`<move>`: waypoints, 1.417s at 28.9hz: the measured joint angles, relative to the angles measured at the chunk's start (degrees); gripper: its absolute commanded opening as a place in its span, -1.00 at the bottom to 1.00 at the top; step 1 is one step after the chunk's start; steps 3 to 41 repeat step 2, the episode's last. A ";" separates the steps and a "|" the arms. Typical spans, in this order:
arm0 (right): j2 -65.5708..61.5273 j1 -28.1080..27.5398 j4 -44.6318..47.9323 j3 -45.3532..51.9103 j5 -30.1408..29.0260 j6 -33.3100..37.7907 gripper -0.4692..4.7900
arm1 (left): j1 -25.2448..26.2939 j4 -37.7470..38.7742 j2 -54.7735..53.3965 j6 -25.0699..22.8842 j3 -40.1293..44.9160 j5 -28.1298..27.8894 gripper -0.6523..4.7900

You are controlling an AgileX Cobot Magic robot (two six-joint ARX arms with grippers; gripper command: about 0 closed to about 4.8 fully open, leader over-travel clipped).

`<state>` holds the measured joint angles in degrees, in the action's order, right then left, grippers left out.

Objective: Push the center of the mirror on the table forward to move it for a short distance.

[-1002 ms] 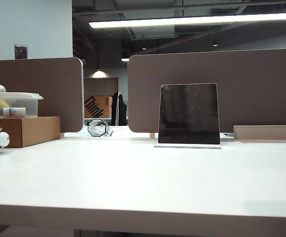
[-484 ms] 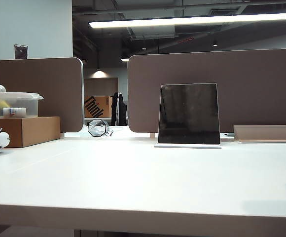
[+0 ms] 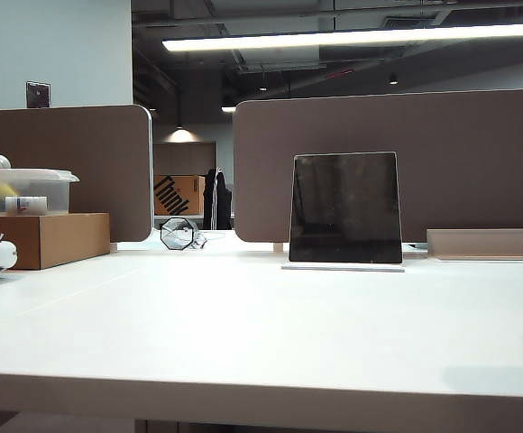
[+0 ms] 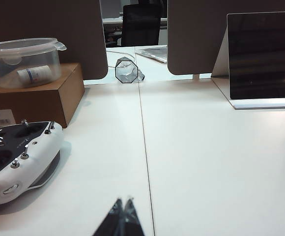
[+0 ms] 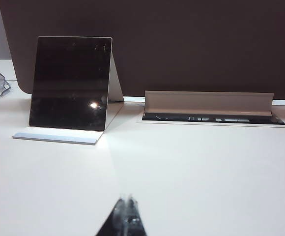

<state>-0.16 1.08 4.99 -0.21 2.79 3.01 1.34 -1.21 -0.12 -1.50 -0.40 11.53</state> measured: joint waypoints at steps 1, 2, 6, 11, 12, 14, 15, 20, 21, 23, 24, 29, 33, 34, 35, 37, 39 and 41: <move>0.00 0.00 0.00 0.00 0.00 0.00 -0.84 | 0.00 0.00 0.00 0.00 0.00 0.00 -0.78; 0.00 0.00 0.02 0.00 0.00 0.00 -0.84 | 0.00 0.00 0.00 0.00 0.00 0.00 -0.78; 0.00 0.00 0.02 0.00 0.00 0.00 -0.84 | 0.00 0.00 0.00 0.00 0.00 0.00 -0.78; 0.00 0.00 0.02 0.00 0.00 0.00 -0.84 | 0.00 0.00 0.00 0.00 0.00 0.00 -0.78; 0.00 0.00 0.02 0.00 0.00 0.00 -0.84 | 0.00 0.00 0.00 0.00 0.00 0.00 -0.78; 0.00 0.00 0.02 0.00 0.00 0.00 -0.84 | 0.00 0.00 0.00 0.00 0.00 0.00 -0.78; 0.00 0.00 0.02 0.00 0.00 0.00 -0.84 | 0.00 0.00 0.00 0.00 0.00 0.00 -0.78; 0.00 0.00 0.02 0.00 0.00 0.00 -0.84 | 0.00 0.00 0.00 0.00 0.00 0.00 -0.78; 0.00 0.00 0.02 0.00 0.00 0.00 -0.84 | 0.00 0.00 0.00 0.00 0.00 0.00 -0.78; 0.00 0.00 0.02 0.00 0.00 0.00 -0.84 | 0.00 0.00 0.00 0.00 0.00 0.00 -0.78; 0.00 0.00 0.02 0.00 0.00 0.00 -0.84 | 0.00 0.00 0.00 0.00 0.00 0.00 -0.78; 0.00 0.00 0.02 0.00 0.00 0.00 -0.84 | 0.00 0.00 0.00 0.00 0.00 0.00 -0.78; 0.00 0.00 0.02 0.00 0.00 0.00 -0.84 | 0.00 0.00 0.00 0.00 0.00 0.00 -0.78; 0.00 0.00 0.02 0.00 0.00 0.00 -0.84 | 0.00 0.00 0.00 0.00 0.00 0.00 -0.78; 0.00 0.00 0.02 0.00 0.00 0.00 -0.84 | 0.00 0.00 0.00 0.00 0.00 0.00 -0.78; 0.00 0.00 0.02 0.00 0.00 0.00 -0.84 | 0.00 0.00 0.00 0.00 0.00 0.00 -0.78; 0.00 0.00 0.02 0.00 0.00 0.00 -0.84 | 0.00 0.00 0.00 0.00 0.00 0.00 -0.78; 0.00 0.00 0.02 0.00 0.00 0.00 -0.84 | 0.00 0.00 0.00 0.00 0.00 0.00 -0.78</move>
